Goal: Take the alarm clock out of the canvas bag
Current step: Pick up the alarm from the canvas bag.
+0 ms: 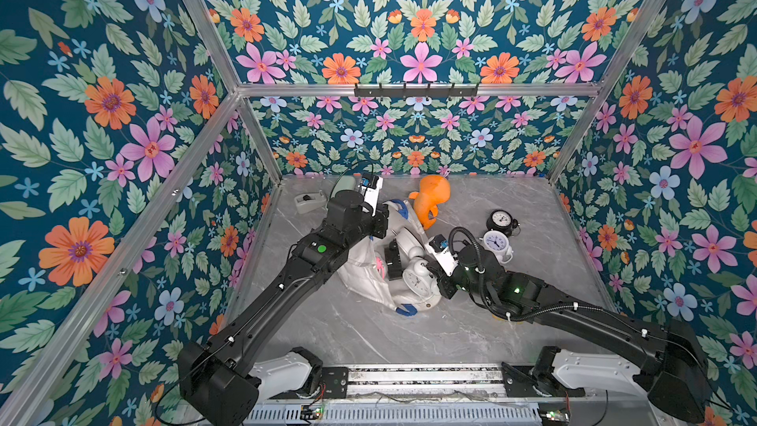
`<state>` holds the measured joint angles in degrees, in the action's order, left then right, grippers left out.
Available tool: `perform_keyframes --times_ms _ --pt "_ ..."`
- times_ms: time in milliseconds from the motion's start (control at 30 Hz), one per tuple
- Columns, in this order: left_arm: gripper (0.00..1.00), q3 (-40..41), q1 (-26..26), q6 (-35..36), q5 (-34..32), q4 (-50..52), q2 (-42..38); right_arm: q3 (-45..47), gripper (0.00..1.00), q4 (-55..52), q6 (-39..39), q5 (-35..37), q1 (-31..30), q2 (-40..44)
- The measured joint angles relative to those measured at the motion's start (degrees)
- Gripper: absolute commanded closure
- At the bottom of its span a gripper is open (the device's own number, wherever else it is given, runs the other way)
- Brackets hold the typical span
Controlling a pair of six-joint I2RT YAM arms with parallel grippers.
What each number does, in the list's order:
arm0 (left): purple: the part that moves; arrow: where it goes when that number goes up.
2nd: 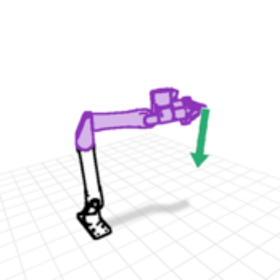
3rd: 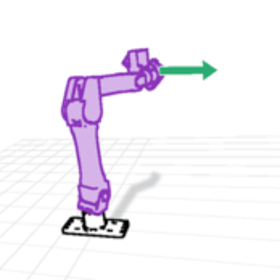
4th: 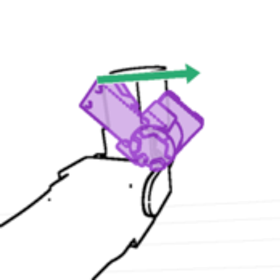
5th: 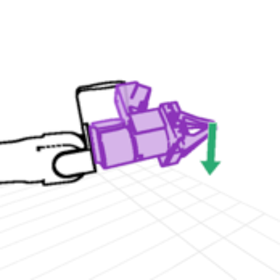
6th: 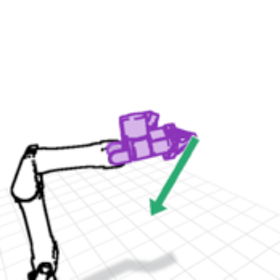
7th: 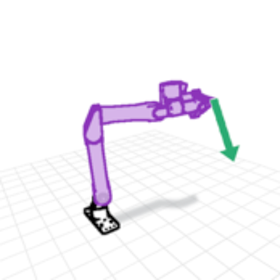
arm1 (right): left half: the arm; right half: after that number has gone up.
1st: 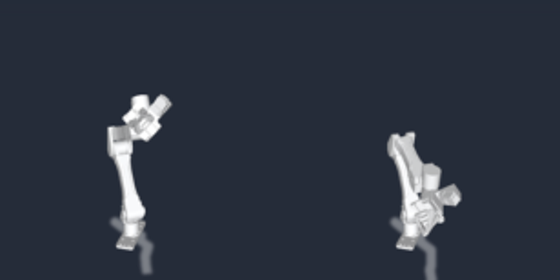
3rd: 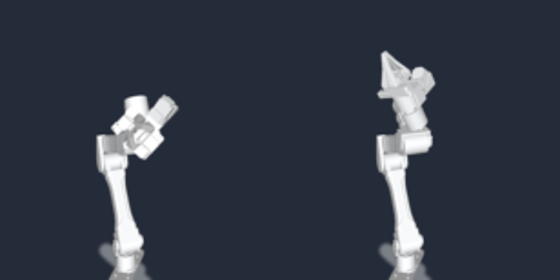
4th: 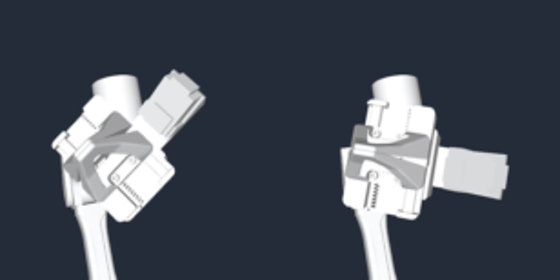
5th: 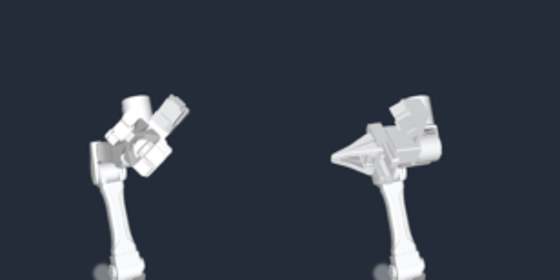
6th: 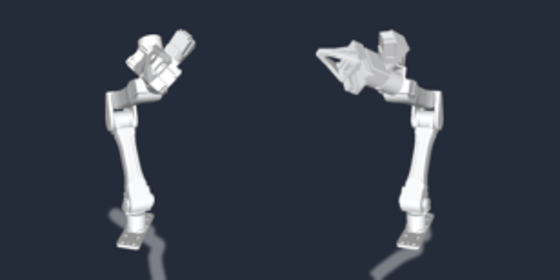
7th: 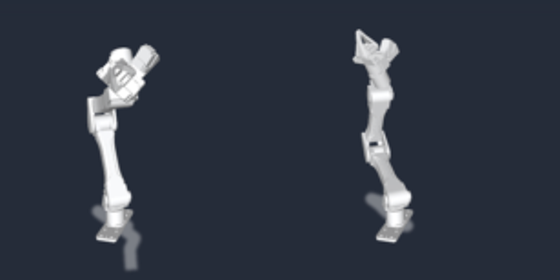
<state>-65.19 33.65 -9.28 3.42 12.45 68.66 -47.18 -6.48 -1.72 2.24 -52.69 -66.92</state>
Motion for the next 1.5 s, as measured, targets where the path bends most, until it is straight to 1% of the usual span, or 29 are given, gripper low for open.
perform_keyframes --times_ms 433,500,567,733,1133,1400,1500 --pt "1.0 0.26 0.0 -0.26 0.2 -0.24 -0.02 -4.39 0.99 -1.86 -0.09 -0.28 0.2 -7.26" --pt "1.0 0.48 0.0 -0.26 0.2 -0.46 -0.13 -5.68 0.94 -2.64 -0.11 -0.13 0.33 -8.61" --pt "1.0 0.57 0.0 -0.26 0.2 -0.5 -0.24 -6.86 0.92 -3.78 -0.15 -0.11 0.5 -9.86" --pt "1.0 0.98 -0.07 -0.37 0.17 -0.9 -0.48 -9.09 0.8 -7.15 -0.87 0.68 0.87 -11.91" --pt "1.0 2.12 -0.61 -0.66 0.15 -1.66 -1.4 -12.07 0.79 -18.99 -1.73 -0.63 1.4 -11.39" --pt "1.0 2.6 -0.76 -0.66 0.13 -1.66 -2.05 -12.15 0.8 -20.52 -2.49 -3.21 2.43 -11.54" --pt "1.0 2.69 -0.81 -0.66 0.13 -1.66 -2.1 -13.25 0.84 -20.68 -2.73 -3.54 2.84 -13.4"
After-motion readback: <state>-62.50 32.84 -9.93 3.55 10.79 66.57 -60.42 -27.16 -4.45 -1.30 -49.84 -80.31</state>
